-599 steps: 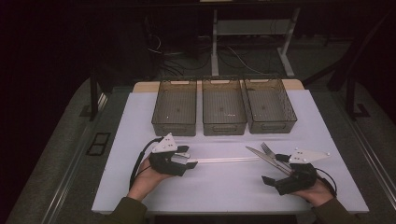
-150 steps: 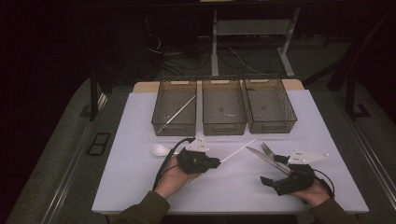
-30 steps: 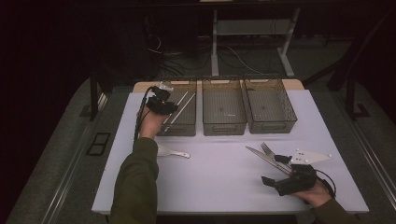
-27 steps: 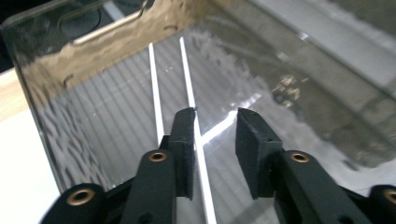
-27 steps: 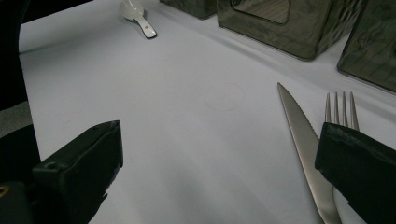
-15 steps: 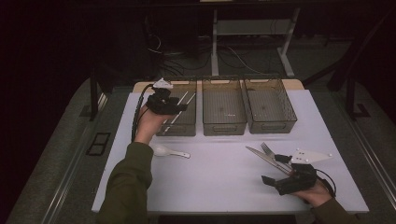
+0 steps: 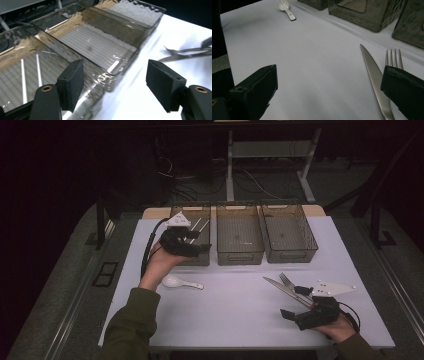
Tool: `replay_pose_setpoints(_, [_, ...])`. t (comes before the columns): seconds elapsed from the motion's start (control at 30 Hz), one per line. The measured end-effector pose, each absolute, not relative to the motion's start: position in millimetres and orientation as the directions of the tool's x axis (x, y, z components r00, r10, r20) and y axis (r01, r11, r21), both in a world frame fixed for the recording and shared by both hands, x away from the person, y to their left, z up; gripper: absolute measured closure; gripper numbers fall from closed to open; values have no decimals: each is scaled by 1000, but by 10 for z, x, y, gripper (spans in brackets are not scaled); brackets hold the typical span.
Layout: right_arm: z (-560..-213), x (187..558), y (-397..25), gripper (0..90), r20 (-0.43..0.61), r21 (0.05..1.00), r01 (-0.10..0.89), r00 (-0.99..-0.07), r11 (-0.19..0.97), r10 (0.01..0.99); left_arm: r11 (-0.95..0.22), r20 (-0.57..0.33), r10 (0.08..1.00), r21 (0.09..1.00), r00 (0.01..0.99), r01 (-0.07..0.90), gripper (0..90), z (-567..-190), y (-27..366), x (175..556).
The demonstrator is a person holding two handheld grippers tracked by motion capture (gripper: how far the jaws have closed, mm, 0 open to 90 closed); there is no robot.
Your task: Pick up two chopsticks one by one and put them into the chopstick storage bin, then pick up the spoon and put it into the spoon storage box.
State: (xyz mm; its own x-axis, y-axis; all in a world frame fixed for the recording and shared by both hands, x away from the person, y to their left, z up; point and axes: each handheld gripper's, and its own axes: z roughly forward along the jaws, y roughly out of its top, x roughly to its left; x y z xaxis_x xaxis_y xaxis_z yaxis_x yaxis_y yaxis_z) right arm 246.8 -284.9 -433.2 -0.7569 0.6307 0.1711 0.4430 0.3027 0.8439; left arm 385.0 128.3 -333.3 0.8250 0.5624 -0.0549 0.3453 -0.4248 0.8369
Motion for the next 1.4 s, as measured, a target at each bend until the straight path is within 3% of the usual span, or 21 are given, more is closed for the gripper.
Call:
replay_pose_setpoints(0.87, [-4331,2467,-2848,11,171,843,444,-756,303,632,-404,-83,489,860,868,310,154,-3711,1302,3198])
replay_pose_setpoints(1.4, [-4330,2456,-2856,11,167,844,442,-754,303,635,-436,-68,495,843,866,315,149,-4027,1417,2924])
